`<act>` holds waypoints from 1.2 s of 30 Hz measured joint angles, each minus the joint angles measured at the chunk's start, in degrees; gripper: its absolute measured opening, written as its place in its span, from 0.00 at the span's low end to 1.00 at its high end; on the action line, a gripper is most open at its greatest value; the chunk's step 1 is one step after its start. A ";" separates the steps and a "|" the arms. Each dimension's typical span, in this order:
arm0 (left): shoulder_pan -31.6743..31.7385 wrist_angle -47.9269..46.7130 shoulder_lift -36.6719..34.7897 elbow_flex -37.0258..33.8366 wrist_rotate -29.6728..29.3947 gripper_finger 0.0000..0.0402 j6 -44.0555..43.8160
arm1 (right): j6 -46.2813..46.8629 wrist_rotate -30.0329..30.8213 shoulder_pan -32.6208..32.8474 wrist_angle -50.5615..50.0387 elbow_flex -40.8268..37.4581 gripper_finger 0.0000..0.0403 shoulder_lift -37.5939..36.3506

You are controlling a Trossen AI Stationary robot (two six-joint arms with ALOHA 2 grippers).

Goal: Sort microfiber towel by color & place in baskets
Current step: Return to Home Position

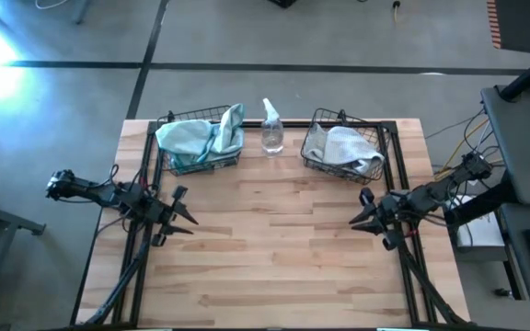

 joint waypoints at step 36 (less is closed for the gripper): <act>0.00 0.31 0.00 0.98 -0.03 0.30 -0.07 | 4.56 -0.44 0.00 -3.09 0.00 0.16 0.20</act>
